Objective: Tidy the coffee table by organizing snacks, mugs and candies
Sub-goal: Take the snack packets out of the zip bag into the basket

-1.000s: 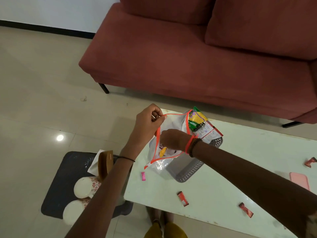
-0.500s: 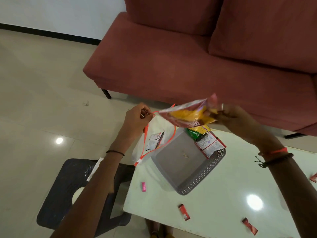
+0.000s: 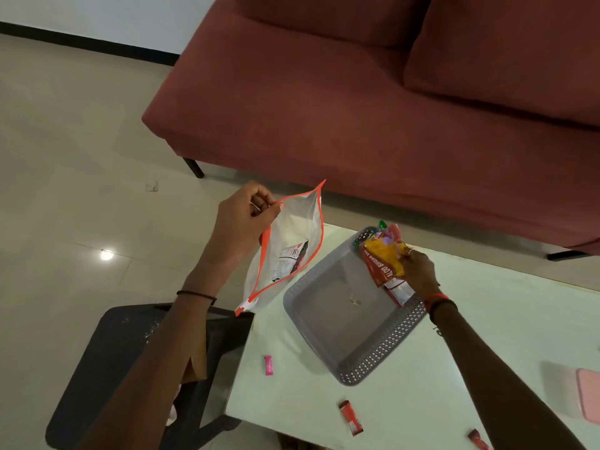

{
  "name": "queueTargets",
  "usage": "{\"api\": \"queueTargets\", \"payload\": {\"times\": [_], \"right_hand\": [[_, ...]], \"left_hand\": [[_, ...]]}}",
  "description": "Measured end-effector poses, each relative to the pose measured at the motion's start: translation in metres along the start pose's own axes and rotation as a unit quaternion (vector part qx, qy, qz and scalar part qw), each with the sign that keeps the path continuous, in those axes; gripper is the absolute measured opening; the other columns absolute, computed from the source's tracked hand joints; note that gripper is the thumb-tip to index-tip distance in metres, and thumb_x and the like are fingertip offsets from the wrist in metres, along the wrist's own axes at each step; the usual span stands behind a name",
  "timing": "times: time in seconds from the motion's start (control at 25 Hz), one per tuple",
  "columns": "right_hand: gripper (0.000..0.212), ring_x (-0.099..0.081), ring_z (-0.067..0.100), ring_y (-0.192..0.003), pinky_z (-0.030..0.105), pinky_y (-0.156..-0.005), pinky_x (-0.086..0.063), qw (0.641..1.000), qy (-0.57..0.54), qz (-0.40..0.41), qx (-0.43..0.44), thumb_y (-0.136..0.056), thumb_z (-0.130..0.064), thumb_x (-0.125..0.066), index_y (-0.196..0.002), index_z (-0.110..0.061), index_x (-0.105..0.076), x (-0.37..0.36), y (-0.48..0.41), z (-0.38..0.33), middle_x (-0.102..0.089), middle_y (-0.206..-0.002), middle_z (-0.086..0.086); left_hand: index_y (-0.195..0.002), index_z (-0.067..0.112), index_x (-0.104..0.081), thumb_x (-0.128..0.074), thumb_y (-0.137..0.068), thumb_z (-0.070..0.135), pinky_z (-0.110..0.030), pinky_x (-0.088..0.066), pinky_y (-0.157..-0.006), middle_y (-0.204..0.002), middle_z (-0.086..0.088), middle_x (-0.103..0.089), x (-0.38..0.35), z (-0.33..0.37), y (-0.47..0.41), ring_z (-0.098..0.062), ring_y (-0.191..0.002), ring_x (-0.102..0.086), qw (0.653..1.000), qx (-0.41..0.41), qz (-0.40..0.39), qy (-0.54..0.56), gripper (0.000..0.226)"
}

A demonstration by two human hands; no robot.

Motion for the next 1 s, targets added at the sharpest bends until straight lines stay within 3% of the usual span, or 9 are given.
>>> {"api": "queueTargets", "payload": {"times": [0.12, 0.32, 0.44, 0.52, 0.68, 0.84, 1.0], "right_hand": [[0.026, -0.061, 0.039, -0.101, 0.034, -0.082, -0.045, 0.999, 0.032, -0.011, -0.006, -0.094, -0.009, -0.051, -0.104, 0.010, -0.065, -0.034, -0.021, 0.011, -0.066, -0.110, 0.028], [0.029, -0.058, 0.040, -0.111, 0.040, -0.095, -0.045, 0.999, 0.004, -0.025, -0.030, -0.093, -0.009, -0.054, -0.113, 0.008, -0.064, -0.055, -0.050, 0.017, -0.064, -0.117, 0.027], [0.021, -0.059, 0.036, -0.091, 0.035, -0.073, -0.046, 0.999, -0.008, -0.011, -0.048, -0.091, -0.007, -0.055, -0.095, 0.010, -0.065, -0.053, -0.057, 0.019, -0.065, -0.094, 0.025], [0.018, -0.055, 0.029, -0.082, 0.029, -0.063, -0.036, 0.999, 0.000, 0.006, -0.048, -0.089, -0.008, -0.056, -0.091, 0.007, -0.065, -0.048, -0.057, 0.017, -0.063, -0.087, 0.021], [0.030, -0.061, 0.036, -0.107, 0.034, -0.089, -0.047, 0.999, 0.022, 0.026, -0.020, -0.088, -0.008, -0.058, -0.116, 0.002, -0.065, -0.044, -0.057, 0.011, -0.067, -0.116, 0.022], [0.027, -0.062, 0.036, -0.103, 0.036, -0.088, -0.048, 0.998, 0.034, 0.041, 0.019, -0.086, -0.007, -0.060, -0.110, 0.001, -0.067, -0.035, -0.057, 0.003, -0.069, -0.112, 0.023], [0.030, -0.059, 0.034, -0.112, 0.037, -0.096, -0.045, 0.990, -0.040, 0.129, 0.037, -0.087, -0.009, -0.064, -0.114, 0.004, -0.063, -0.001, -0.037, -0.020, -0.065, -0.118, 0.022]], "left_hand": [[-0.081, 0.012, -0.056, -0.066, -0.086, 0.019, -0.014, -0.044, -0.047, -0.066, 0.004, -0.056, -0.004, -0.008, -0.008, -0.012, -0.055, -0.054, 1.000, 0.003, 0.002, 0.007, 0.012], [-0.083, 0.013, -0.057, -0.066, -0.085, 0.022, -0.014, -0.047, -0.051, -0.068, 0.007, -0.058, -0.010, -0.017, -0.017, -0.009, -0.056, -0.057, 1.000, 0.005, 0.000, 0.010, 0.013], [-0.083, 0.013, -0.058, -0.067, -0.085, 0.022, -0.015, -0.047, -0.051, -0.067, 0.007, -0.058, -0.013, -0.019, -0.018, -0.009, -0.055, -0.057, 1.000, 0.009, -0.002, 0.018, 0.013], [-0.084, 0.013, -0.058, -0.066, -0.085, 0.022, -0.014, -0.047, -0.049, -0.068, 0.007, -0.058, -0.014, -0.020, -0.017, -0.009, -0.055, -0.057, 1.000, 0.009, -0.005, 0.016, 0.013], [-0.085, 0.012, -0.058, -0.066, -0.086, 0.024, -0.014, -0.048, -0.050, -0.070, 0.006, -0.059, -0.015, -0.018, -0.014, -0.009, -0.058, -0.058, 1.000, 0.010, -0.014, 0.008, 0.014], [-0.084, 0.013, -0.057, -0.066, -0.085, 0.023, -0.013, -0.047, -0.050, -0.070, 0.006, -0.059, -0.015, -0.013, -0.007, -0.008, -0.056, -0.057, 1.000, 0.003, -0.023, 0.012, 0.013], [-0.081, 0.014, -0.057, -0.067, -0.084, 0.022, -0.020, -0.047, -0.054, -0.071, 0.000, -0.062, -0.014, -0.006, 0.007, -0.008, -0.055, -0.055, 0.999, -0.006, -0.029, 0.016, 0.013]]}}
Point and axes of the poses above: each hand's wrist, its own y-axis away from the middle knuckle, its own x-axis out of the back of the hand, z = x × y, the point moved 4 cm from there along -y, towards the middle knuckle
